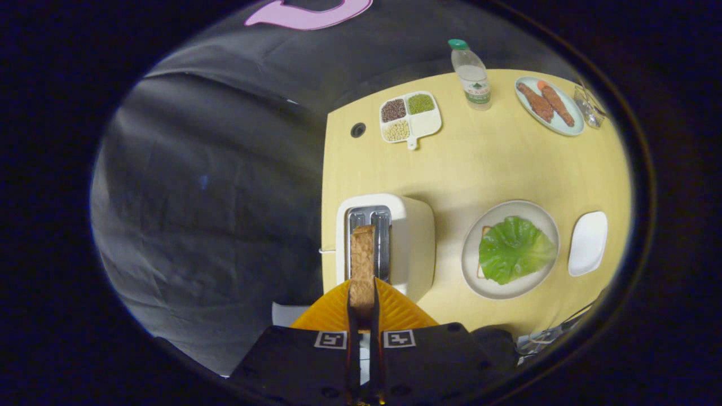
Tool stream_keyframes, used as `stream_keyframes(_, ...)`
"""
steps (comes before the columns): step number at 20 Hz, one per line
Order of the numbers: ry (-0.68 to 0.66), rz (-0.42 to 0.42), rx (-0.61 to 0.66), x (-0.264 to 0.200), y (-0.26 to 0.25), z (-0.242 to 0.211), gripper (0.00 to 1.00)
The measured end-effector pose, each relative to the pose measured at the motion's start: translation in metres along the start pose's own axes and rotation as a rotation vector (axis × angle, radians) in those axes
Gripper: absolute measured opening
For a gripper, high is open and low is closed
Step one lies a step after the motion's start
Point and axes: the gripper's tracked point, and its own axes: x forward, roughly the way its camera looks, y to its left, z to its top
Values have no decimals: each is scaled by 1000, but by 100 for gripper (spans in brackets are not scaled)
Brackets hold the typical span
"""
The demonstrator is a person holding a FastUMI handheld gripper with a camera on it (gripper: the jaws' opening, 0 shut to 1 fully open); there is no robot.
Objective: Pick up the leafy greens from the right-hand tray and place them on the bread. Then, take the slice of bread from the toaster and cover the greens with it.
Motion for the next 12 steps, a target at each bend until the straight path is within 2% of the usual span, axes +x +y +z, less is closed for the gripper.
stream_keyframes(2,5,69,22,-22,-5,3,9)
stream_keyframes(7,-56,198,30,-57,-53,25,9)
stream_keyframes(12,-21,221,-78,-42,-124,9,9)
